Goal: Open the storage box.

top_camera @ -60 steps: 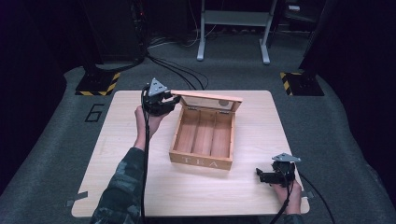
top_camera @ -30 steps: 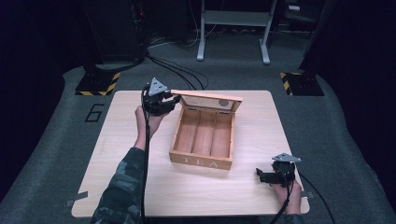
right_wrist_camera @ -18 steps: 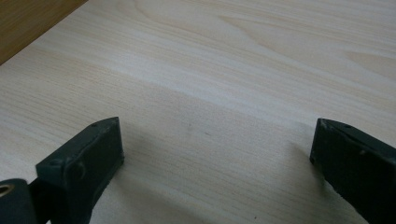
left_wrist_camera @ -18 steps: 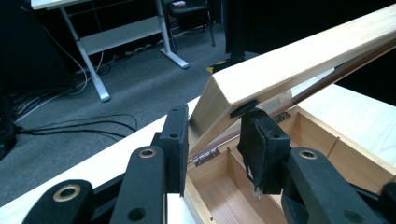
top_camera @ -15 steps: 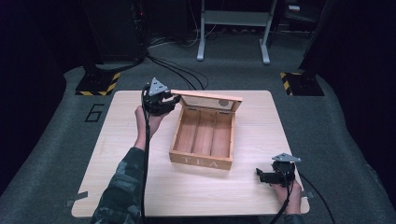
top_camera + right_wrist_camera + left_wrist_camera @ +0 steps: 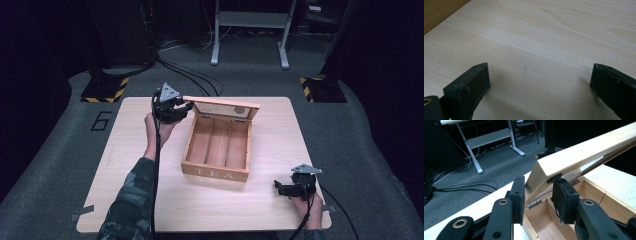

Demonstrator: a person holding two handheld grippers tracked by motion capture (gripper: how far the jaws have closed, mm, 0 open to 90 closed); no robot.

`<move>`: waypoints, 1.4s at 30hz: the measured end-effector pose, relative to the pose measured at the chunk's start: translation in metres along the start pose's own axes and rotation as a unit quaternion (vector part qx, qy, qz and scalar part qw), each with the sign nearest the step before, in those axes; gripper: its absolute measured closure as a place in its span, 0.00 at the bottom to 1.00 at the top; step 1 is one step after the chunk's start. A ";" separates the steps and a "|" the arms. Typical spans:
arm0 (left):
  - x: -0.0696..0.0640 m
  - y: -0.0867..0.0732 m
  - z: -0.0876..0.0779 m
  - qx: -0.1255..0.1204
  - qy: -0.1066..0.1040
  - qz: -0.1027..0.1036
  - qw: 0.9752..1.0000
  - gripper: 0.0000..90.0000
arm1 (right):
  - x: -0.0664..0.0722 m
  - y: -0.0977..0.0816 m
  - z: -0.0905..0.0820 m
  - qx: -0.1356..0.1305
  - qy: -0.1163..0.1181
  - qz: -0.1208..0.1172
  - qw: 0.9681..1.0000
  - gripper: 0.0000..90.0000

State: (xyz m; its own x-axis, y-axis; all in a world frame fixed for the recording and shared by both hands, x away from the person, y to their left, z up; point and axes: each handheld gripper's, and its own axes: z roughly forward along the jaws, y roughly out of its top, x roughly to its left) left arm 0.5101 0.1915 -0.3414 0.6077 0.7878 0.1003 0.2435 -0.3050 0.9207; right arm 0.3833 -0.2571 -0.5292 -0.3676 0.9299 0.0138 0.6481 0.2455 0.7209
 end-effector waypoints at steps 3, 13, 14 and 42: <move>0.000 0.000 0.000 0.000 0.000 0.000 1.000 0.70 | 0.000 0.000 0.000 0.000 -0.003 -0.002 1.000 0.02; 0.001 0.001 0.000 0.002 0.000 0.001 1.000 0.70 | 0.000 0.000 0.000 0.001 -0.002 -0.002 1.000 0.02; 0.001 0.001 0.000 0.002 0.000 0.001 1.000 0.70 | 0.000 0.000 0.000 -0.001 -0.003 -0.002 1.000 0.02; 0.001 0.003 0.001 0.003 0.000 0.000 1.000 0.70 | 0.000 0.000 0.000 0.001 -0.003 -0.002 1.000 0.02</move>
State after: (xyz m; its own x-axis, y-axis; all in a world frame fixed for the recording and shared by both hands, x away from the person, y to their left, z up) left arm 0.5124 0.1910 -0.3394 0.6070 0.7883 0.1008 0.2478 -0.3083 0.9185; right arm 0.3834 -0.2572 -0.5294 -0.3664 0.9304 0.0077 0.6476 0.2491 0.7201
